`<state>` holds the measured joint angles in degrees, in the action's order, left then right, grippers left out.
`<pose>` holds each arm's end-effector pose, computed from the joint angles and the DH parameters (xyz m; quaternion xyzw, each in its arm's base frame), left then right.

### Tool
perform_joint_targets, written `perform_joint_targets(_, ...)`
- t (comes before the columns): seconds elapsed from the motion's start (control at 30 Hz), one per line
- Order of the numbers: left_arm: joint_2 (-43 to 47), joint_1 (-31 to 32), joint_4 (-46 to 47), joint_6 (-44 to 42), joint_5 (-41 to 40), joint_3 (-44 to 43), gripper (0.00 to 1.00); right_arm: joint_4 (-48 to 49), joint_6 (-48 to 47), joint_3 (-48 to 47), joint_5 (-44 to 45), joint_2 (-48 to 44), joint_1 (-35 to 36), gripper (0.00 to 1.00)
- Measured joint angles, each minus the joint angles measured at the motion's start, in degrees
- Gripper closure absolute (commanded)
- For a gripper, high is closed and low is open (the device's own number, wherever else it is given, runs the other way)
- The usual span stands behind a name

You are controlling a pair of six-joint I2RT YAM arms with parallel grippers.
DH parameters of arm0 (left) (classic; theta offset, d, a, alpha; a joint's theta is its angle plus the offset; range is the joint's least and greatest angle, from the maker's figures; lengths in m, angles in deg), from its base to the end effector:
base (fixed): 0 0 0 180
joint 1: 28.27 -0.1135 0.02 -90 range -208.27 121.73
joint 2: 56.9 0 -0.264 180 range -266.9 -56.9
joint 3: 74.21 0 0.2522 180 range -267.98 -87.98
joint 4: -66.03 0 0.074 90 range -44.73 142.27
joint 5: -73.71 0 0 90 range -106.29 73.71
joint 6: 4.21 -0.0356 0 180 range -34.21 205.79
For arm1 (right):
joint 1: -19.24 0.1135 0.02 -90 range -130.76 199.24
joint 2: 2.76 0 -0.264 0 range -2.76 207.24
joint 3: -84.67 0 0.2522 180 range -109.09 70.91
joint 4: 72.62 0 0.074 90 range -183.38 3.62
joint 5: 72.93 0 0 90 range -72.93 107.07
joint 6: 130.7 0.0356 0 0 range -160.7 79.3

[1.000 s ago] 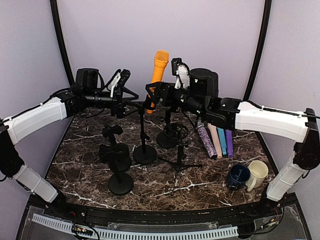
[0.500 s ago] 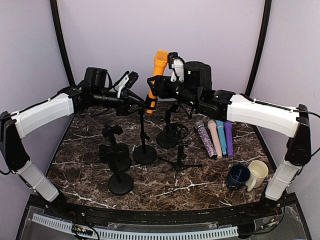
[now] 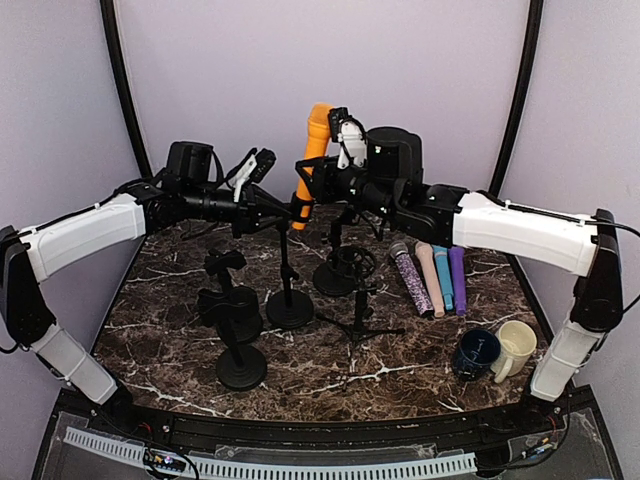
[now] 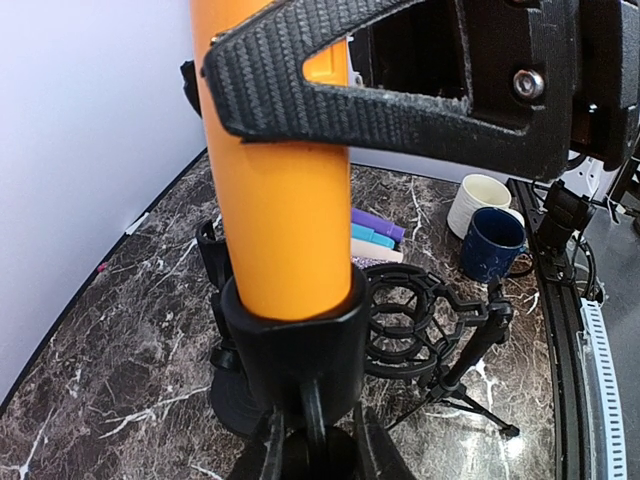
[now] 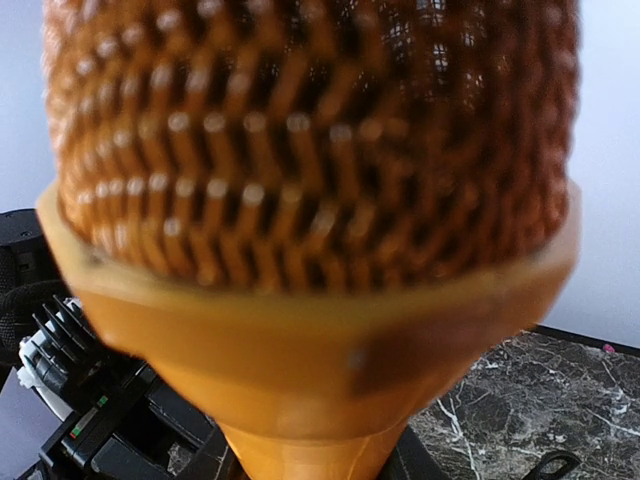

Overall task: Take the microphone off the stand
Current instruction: Adjust the microphone stand with the microphone at the center of the board.

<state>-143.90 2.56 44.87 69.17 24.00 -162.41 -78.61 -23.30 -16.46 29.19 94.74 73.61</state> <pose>0.2917 -0.2009 0.3479 0.4903 0.6244 -0.3465 0.4997 0.2478 0.3328 0.3867 -0.1582 0.7036 0.3419 0.6025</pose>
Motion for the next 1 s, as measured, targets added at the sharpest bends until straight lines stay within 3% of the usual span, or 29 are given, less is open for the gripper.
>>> perform_joint_targets(0.4, 0.92, 0.31, 2.01, -0.79, -0.98, 3.37, 1.00, 0.85, -0.44, 2.12, -1.05, -0.20, 0.07, 0.76)
perform_joint_targets(0.9, 0.92, 0.57, 2.69, -2.49, -2.34, 5.97, 1.00, 1.75, -0.81, 4.61, -0.22, -0.20, 1.18, 0.80)
perform_joint_targets(0.93, 0.92, 0.57, 2.67, -2.51, -2.43, 5.97, 1.00, 1.88, -0.79, 4.70, -0.09, -0.20, 1.27, 0.78)
perform_joint_targets(1.0, 0.90, 0.57, 2.67, -2.49, -2.49, 5.97, 1.00, 2.01, -0.72, 4.74, 0.37, -0.20, 1.36, 0.61)
